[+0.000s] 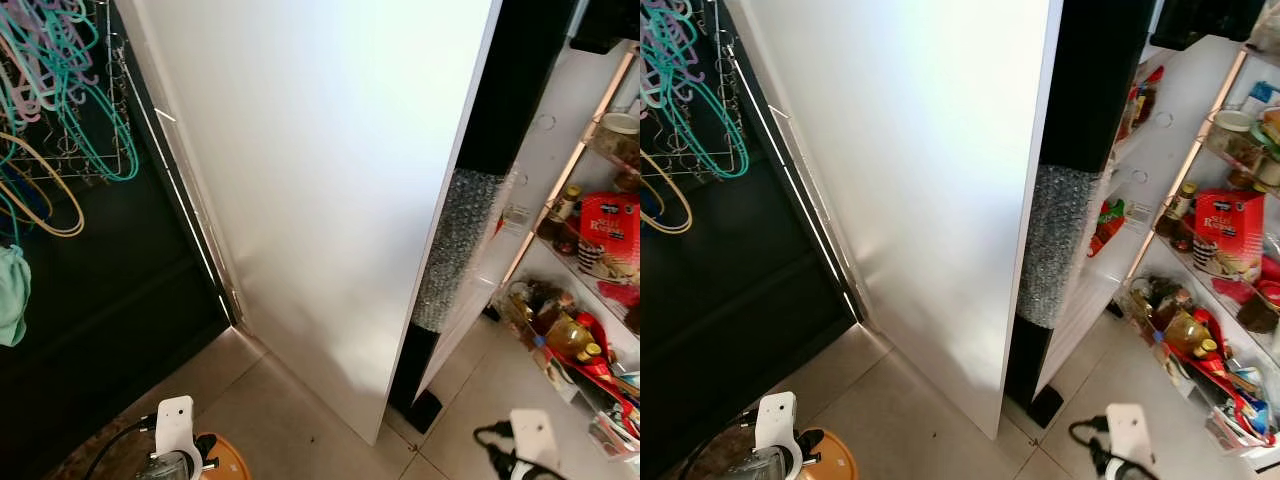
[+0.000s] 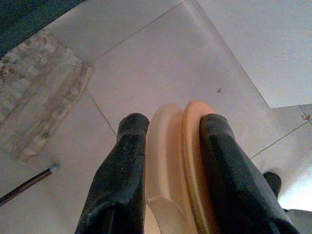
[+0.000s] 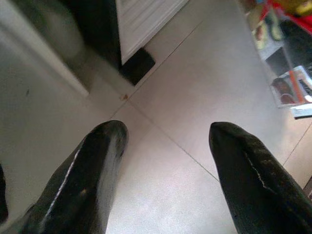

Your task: Restocking fridge

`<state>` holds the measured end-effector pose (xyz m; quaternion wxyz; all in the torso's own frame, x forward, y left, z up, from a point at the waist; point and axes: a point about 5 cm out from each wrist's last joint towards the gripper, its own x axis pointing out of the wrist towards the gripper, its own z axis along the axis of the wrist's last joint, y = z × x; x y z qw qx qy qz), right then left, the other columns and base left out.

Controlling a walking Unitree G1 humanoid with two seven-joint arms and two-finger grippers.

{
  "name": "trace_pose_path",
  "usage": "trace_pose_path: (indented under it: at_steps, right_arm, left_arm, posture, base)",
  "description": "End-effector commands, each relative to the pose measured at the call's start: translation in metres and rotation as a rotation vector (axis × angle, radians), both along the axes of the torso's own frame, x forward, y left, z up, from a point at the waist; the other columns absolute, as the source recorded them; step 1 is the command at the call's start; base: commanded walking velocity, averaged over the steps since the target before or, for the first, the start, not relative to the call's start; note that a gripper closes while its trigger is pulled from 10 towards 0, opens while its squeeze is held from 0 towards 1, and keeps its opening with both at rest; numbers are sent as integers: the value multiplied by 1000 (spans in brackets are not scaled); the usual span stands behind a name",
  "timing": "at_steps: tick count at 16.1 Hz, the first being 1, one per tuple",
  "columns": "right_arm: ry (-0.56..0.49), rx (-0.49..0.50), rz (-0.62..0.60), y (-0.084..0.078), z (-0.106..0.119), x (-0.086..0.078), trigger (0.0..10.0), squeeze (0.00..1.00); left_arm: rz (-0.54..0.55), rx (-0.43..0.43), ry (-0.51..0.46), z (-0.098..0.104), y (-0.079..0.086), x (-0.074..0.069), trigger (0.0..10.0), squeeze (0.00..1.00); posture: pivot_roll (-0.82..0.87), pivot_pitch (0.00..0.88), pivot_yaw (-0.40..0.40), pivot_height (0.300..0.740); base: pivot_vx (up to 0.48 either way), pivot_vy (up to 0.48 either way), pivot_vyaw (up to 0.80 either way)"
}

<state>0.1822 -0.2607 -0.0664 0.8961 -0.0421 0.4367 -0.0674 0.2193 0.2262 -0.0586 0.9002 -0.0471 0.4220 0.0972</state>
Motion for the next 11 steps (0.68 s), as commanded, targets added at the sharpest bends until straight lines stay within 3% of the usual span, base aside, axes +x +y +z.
trace_pose_path:
  at_steps: [1, 6, 8, 11]
  right_arm:
    - [44, -1, 36, 6, -6, -7, 10000, 0]
    - [65, 57, -39, 17, -16, -22, 10000, 0]
    - [93, 50, -53, 15, -20, -33, 10000, 0]
    - [142, 25, -6, 8, -23, -47, 10000, 0]
  left_arm:
    - [-16, 20, 16, -1, 4, -4, 10000, 0]
    - [-33, 29, 23, -2, 4, -6, 10000, 0]
    - [-42, 32, 25, -3, 4, -6, 10000, 0]
    - [-46, 31, 25, -3, 4, -6, 10000, 0]
  posture:
    - [-38, 0, 43, 740]
    - [-31, 0, 43, 740]
    - [-34, 0, 42, 740]
    - [-35, 0, 41, 740]
  base:
    - [0, 0, 0]
    - [0, 0, 0]
    - [0, 0, 0]
    - [0, -273, 0]
